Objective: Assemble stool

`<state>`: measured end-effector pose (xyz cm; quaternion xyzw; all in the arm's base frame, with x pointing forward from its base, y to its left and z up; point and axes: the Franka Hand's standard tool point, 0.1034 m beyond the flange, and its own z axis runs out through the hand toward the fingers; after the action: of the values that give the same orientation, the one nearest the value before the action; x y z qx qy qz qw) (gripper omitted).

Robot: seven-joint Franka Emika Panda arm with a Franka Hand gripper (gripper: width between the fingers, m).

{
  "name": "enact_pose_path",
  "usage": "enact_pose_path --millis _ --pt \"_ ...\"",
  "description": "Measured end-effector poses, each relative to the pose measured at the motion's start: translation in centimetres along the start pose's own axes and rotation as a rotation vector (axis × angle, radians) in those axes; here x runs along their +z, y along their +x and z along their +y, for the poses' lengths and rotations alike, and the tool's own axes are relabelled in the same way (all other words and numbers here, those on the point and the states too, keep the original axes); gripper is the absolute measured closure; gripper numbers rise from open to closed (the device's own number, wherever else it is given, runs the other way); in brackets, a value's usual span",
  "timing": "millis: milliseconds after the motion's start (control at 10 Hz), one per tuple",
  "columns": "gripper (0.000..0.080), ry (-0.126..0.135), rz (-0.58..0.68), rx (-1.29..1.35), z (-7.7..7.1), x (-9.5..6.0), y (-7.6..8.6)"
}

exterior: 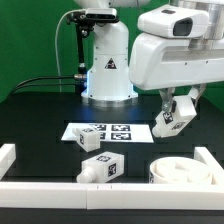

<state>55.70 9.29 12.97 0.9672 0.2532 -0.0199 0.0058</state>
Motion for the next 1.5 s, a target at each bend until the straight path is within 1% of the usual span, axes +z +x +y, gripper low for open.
enact_pose_path --millis 100,200,300,400,600,700,800,900,1000,1100,1200,1300,1500 --pt "0.0461 0.021 0.090 0.033 0.4 -1.4 1.0" --pt "0.0461 0.035 0.208 0.072 1.2 -2.0 1.4" --pt "0.0461 0.032 0.256 0.104 1.7 -1.8 0.6" --pt "0.0461 0.003 0.299 0.101 1.9 -1.6 0.4" --pt "0.0461 -0.070 0.409 0.091 3.5 -1.6 0.1" --pt "0.0461 -0.069 0.409 0.101 3.3 -1.1 -0.2" --pt "0.0461 -0.054 0.403 0.117 3.1 -0.3 0.1" --pt "0.0461 -0.036 0.414 0.145 3.3 0.0 1.0" --pt "0.0461 -0.024 0.431 0.162 3.2 -0.2 1.8" --pt "0.0461 -0.021 0.444 0.168 2.9 -0.4 2.1" --pt "0.0461 -0.020 0.444 0.173 2.8 -0.5 2.0" --pt "0.0461 -0.027 0.450 0.173 3.0 -0.4 1.9" --pt "0.0461 -0.028 0.452 0.173 2.9 -0.3 1.9"
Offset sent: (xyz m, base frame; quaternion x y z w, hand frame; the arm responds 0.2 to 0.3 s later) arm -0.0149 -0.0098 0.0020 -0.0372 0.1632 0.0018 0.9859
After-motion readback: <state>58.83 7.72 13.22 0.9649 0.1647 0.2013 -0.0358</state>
